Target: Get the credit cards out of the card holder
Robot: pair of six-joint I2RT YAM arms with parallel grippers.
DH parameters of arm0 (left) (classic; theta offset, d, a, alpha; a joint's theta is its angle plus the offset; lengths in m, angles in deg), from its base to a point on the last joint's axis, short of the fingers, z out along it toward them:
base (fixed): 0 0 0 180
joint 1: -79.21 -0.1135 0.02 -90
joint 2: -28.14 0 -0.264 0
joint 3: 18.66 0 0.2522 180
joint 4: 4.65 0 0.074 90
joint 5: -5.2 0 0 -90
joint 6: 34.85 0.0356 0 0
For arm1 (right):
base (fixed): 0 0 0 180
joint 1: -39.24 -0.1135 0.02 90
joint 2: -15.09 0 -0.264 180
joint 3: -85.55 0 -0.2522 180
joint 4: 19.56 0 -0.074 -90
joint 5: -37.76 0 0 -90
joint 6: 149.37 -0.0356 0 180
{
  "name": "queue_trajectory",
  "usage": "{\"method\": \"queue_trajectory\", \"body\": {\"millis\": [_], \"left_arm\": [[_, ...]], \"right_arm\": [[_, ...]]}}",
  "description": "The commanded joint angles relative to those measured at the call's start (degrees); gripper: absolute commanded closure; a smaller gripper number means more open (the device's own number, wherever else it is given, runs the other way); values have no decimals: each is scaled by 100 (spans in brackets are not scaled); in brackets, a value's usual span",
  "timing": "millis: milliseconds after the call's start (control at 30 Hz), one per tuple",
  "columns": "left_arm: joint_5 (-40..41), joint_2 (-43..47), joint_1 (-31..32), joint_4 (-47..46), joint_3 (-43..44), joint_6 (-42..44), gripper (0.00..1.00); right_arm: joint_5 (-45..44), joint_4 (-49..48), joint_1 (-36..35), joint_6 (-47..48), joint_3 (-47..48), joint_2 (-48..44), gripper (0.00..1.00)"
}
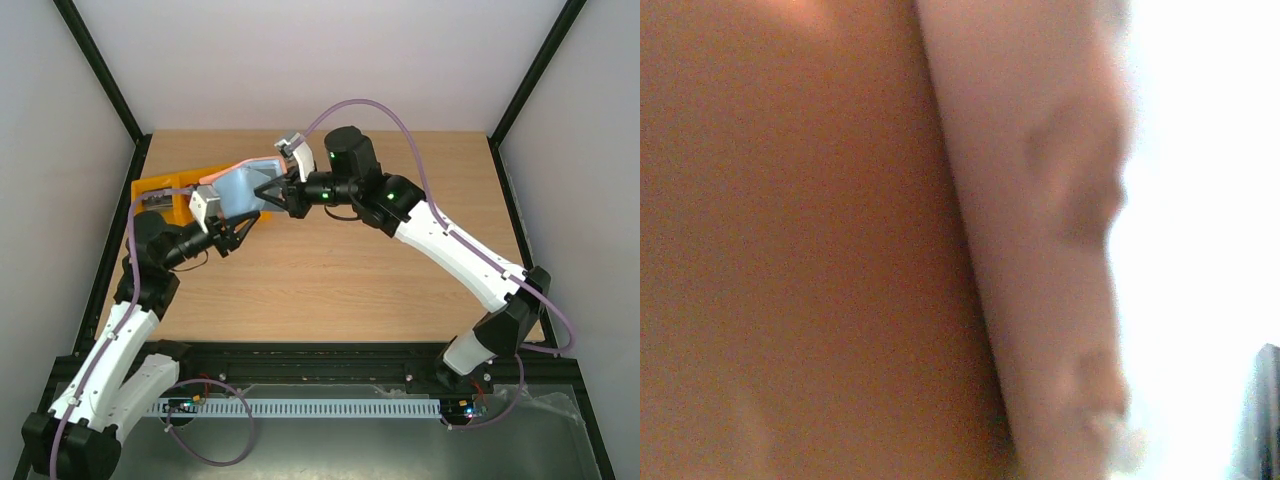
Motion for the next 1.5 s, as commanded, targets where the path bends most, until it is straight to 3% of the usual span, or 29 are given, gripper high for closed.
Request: {"method": "queue_trajectory", "body": {"millis": [0,67,167,200,233,300,400,567,700,867,1000,1267,1467], "left_arm": [[125,69,-29,-137,61,-23,58],[-120,82,-60,-305,37,-183,58],[-335,95,-73,-426,16,-362,37],[-330,93,-78,-432,26,-424,37],[-310,79,-86,-437,45,-454,41],[-253,26,-114,-444,93,-542,59],[-238,-36,-157,-545,103,-677,95],[-430,29,-219,-659,13,-1008,98],[-772,95,-293,-1087,-142,-1442,98],[-1283,94,-285,-1301,-183,-1506,98],[-1394,111,-287,-1320,-182,-1491,98],[-1837,112,-236,-1348,-183,-1071,98],[-1923,103,-237,-1417,-168,-1023,98]], "right_arm": [[457,180,-36,317,247,-26,98],[328,343,-30,443,249,-52,98],[294,476,-29,488,249,-7,98],[343,474,-29,482,256,22,98],[411,468,-24,486,257,44,98],[552,495,-29,520,264,88,98],[661,658,-22,681,324,97,94],[1018,606,304,715,69,-114,58],[1344,502,690,629,-150,-313,49],[1267,432,828,581,-218,-413,51],[1193,428,885,595,-208,-448,61],[1213,145,877,327,-197,-312,71],[1383,-11,512,498,-194,-253,67]]}}
